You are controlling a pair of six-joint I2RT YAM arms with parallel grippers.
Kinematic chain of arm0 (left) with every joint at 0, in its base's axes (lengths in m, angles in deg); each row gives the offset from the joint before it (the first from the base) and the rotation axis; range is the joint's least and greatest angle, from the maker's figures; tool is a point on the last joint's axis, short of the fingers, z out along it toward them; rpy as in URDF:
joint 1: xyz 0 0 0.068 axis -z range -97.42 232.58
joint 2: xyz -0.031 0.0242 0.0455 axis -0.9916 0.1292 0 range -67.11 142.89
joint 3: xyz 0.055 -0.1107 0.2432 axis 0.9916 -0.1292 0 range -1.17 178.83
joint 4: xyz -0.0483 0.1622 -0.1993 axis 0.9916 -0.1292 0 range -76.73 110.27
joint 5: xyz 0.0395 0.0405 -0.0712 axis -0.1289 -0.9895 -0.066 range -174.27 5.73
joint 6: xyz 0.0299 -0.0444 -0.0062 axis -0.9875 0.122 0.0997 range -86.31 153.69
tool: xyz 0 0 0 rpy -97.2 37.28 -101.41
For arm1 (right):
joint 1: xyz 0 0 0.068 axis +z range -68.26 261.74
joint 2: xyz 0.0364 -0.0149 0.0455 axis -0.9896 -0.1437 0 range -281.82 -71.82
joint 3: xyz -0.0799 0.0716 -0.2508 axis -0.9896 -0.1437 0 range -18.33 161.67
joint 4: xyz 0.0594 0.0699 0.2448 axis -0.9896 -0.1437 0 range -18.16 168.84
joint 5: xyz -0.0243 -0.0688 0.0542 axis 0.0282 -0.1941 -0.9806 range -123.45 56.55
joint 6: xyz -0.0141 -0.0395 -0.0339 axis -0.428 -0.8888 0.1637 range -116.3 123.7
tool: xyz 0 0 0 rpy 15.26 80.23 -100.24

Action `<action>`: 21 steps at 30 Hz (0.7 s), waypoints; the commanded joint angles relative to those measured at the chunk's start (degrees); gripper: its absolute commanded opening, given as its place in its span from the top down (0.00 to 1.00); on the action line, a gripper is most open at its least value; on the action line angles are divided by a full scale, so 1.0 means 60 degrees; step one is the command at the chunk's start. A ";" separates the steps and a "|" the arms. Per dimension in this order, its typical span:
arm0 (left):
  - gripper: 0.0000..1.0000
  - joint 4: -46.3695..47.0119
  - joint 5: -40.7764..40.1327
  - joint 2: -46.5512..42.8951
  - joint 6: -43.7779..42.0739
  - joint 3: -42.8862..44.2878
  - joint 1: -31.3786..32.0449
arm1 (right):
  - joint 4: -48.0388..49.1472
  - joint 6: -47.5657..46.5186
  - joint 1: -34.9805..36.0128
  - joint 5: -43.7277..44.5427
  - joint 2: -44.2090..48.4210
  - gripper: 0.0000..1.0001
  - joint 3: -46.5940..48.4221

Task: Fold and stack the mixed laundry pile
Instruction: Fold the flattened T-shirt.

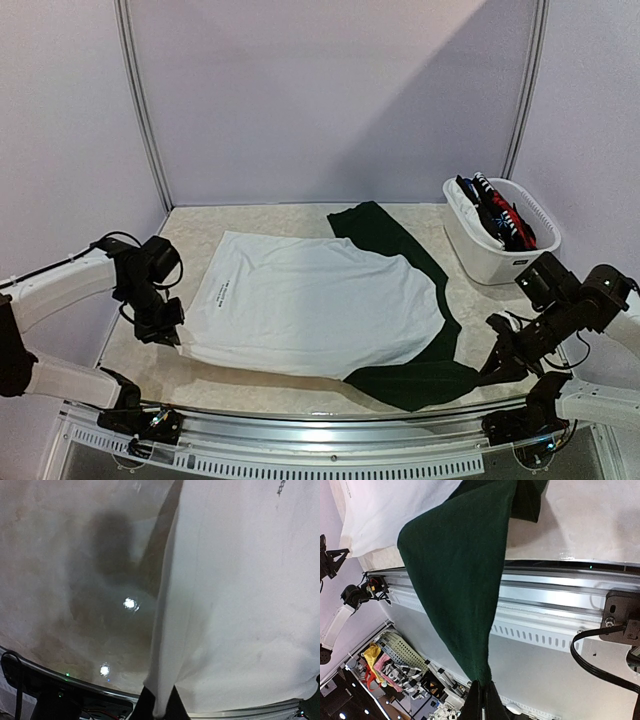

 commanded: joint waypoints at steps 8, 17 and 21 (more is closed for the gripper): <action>1.00 -0.0643 -0.0012 -0.0128 0.0207 0.0127 0.0134 | 0.0253 0.0671 0.0075 -0.1035 -0.0233 1.00 0.1111; 1.00 -0.1107 -0.0941 0.1825 -0.0386 0.2569 0.0105 | 0.0358 0.0379 0.0053 0.0680 -0.2458 1.00 0.3553; 1.00 -0.1247 -0.1126 0.2678 -0.0542 0.3409 -0.0010 | 0.0262 0.0190 -0.0267 0.1502 -0.3405 1.00 0.4335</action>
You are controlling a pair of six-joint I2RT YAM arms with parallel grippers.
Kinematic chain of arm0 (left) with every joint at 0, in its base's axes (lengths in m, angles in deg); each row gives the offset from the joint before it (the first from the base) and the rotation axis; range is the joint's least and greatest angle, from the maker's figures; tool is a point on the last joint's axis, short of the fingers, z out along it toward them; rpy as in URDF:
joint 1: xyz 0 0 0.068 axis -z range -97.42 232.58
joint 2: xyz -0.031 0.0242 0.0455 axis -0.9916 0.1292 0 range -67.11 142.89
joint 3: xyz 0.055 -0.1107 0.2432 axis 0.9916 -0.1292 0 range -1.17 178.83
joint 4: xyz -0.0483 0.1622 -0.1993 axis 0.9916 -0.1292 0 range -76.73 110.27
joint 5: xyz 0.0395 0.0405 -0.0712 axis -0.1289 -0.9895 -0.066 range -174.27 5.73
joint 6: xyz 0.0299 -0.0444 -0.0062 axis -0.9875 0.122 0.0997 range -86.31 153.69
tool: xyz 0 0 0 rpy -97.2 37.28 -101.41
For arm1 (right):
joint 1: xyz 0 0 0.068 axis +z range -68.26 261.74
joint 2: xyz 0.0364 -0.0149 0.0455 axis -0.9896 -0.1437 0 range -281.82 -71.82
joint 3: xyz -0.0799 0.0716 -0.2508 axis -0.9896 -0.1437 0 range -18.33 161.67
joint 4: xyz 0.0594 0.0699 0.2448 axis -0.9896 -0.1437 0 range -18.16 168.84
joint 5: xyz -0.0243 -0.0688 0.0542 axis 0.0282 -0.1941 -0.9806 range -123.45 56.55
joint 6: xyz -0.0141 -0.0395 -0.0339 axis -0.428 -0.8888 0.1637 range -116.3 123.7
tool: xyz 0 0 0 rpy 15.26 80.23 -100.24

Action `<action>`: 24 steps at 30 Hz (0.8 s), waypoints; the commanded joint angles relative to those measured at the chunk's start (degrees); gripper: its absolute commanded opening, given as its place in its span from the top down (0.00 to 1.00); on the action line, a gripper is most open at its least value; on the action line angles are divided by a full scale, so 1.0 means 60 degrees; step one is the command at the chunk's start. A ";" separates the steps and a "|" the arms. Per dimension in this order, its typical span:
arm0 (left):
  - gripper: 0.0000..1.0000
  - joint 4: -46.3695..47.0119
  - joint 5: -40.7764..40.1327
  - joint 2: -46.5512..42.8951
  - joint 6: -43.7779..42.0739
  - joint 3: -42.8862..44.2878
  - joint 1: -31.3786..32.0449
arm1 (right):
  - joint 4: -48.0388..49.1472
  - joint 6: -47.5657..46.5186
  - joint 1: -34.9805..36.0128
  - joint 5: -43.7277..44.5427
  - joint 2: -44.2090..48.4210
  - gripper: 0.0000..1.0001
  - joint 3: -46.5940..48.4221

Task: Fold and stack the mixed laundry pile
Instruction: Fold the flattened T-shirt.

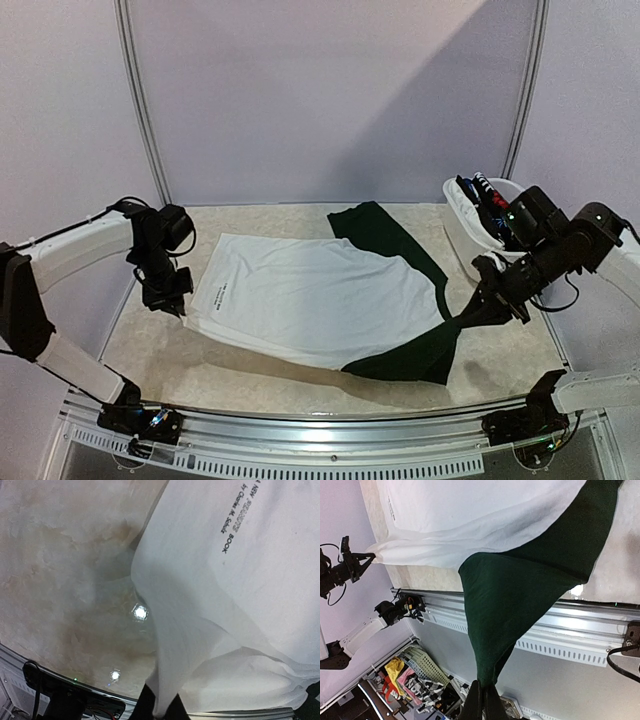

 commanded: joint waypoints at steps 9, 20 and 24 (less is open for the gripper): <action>1.00 -0.0511 -0.0566 0.1918 -0.0541 0.1818 -0.0361 | -0.0483 -0.1550 -0.1412 0.1796 -0.2505 1.00 0.2686; 1.00 -0.0403 -0.0538 0.2708 -0.0635 0.2053 -0.0660 | -0.1290 -0.3150 -0.1888 0.2410 -0.4815 1.00 0.4376; 1.00 -0.0155 -0.0488 0.2942 -0.0626 0.2064 -0.0747 | -0.1203 -0.3354 -0.1980 0.2572 -0.5328 1.00 0.4619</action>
